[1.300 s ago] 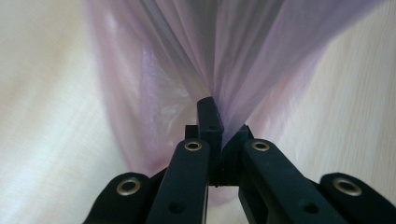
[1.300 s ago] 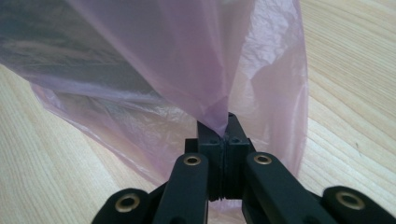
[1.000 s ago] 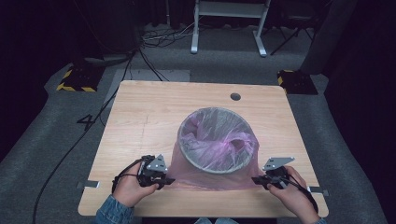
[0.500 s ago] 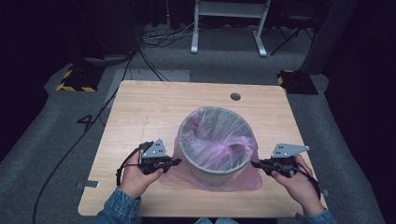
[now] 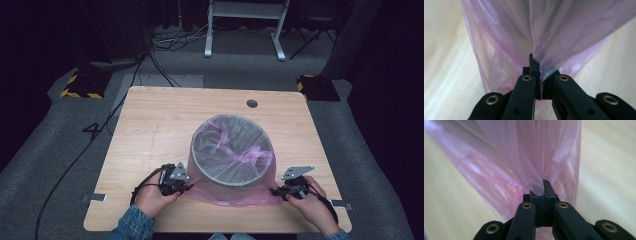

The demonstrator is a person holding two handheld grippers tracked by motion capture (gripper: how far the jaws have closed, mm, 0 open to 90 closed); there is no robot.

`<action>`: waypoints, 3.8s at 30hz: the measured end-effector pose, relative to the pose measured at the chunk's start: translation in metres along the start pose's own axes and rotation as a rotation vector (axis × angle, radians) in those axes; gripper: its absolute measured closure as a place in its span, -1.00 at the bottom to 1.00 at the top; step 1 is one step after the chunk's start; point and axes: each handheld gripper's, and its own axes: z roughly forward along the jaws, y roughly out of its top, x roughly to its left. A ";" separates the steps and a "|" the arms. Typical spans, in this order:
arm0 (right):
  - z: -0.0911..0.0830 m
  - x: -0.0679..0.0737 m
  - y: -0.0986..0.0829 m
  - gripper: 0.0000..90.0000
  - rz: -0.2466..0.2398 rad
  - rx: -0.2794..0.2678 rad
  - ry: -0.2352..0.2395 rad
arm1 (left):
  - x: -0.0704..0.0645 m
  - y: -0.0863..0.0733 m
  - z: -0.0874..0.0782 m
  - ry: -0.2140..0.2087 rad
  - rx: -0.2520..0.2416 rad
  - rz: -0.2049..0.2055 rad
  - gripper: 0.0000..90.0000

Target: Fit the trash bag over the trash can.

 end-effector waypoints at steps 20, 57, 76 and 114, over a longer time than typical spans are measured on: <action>-0.008 -0.004 0.035 1.00 -0.029 -0.197 -0.012 | 0.005 0.019 -0.013 -0.029 -0.240 -0.073 1.00; -0.115 0.027 0.182 -0.41 -0.079 -0.501 0.000 | 0.026 -0.062 -0.054 0.356 -0.232 -0.262 -0.37; -0.027 0.057 0.240 -0.52 -0.133 -0.363 0.035 | 0.035 -0.091 -0.042 0.405 -0.182 -0.336 -0.39; 0.067 0.060 0.226 -0.51 -0.226 0.141 0.062 | 0.037 -0.086 -0.037 0.372 -0.160 -0.362 -0.42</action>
